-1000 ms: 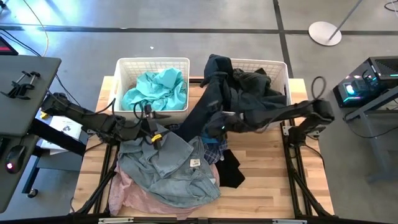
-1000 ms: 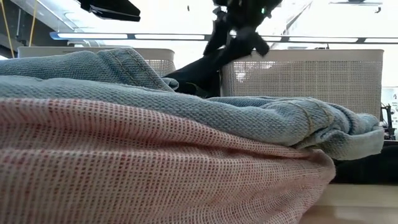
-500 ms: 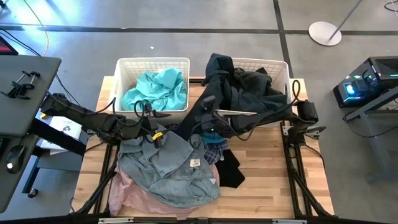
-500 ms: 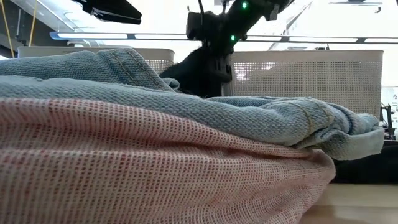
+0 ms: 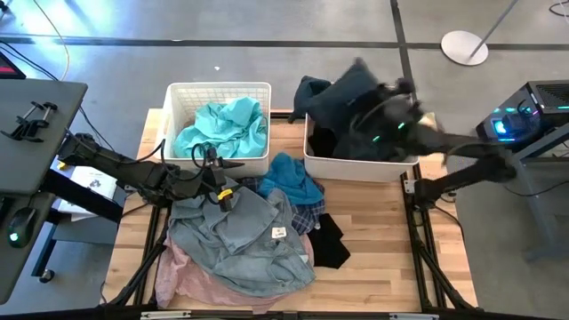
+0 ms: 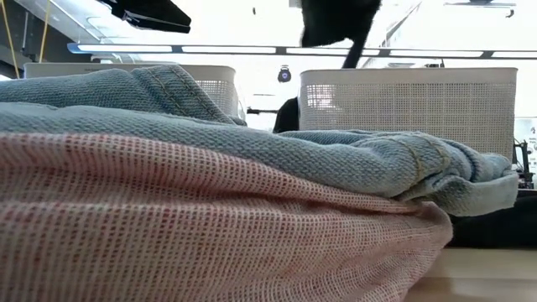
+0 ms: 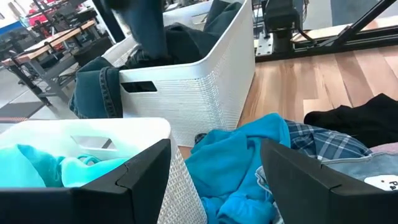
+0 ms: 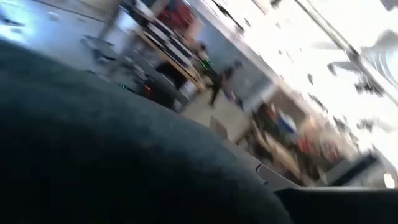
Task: Sort clothes
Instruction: Put the black denim pants into the right white bin
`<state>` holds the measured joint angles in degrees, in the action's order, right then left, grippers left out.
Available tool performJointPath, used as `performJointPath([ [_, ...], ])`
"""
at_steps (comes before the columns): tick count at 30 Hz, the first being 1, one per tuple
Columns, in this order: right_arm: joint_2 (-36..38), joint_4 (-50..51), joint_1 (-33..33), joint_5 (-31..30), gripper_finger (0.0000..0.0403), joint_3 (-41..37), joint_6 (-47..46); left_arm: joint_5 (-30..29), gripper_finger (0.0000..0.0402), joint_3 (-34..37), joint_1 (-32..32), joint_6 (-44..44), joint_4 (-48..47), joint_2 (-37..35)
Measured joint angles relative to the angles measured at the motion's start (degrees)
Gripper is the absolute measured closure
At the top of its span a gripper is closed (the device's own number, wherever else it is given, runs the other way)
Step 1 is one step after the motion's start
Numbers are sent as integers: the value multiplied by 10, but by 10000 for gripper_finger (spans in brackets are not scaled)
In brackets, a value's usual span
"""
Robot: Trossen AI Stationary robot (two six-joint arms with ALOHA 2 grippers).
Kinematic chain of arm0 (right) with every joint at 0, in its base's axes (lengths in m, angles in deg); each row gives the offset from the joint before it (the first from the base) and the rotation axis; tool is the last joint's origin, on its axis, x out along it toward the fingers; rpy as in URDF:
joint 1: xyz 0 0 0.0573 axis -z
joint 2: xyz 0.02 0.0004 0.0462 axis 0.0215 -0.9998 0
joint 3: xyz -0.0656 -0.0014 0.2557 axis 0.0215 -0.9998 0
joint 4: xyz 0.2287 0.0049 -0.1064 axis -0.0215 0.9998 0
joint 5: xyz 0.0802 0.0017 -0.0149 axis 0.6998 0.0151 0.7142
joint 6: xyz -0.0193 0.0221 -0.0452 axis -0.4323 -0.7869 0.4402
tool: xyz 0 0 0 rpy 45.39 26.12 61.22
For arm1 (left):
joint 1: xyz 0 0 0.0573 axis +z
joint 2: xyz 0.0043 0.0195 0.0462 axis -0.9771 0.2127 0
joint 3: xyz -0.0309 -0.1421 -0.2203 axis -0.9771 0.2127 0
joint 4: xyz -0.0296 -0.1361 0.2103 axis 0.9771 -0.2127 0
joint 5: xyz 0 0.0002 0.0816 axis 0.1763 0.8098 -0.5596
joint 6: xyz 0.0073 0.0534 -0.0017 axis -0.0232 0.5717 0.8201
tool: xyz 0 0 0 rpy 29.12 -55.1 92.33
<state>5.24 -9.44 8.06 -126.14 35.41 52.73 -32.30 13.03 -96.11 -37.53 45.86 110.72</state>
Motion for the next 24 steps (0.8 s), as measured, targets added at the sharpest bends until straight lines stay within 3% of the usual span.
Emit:
performJointPath([
  [3,59,192,59,76,400,0,-177,0,163,0,0,0,0,0],
  [6,75,413,140,246,400,0,-416,0,163,0,0,0,0,0],
  [8,63,492,193,326,401,-28,-507,0,163,0,0,0,0,0],
  [11,37,496,245,420,400,-120,-538,0,163,0,0,0,0,0],
  [15,-13,399,285,551,400,-255,-535,0,163,0,0,0,0,0],
  [19,-55,350,303,576,390,-310,-530,0,163,0,0,4,2,0],
  [24,-53,416,312,593,327,-266,-536,0,163,0,0,14,6,0],
])
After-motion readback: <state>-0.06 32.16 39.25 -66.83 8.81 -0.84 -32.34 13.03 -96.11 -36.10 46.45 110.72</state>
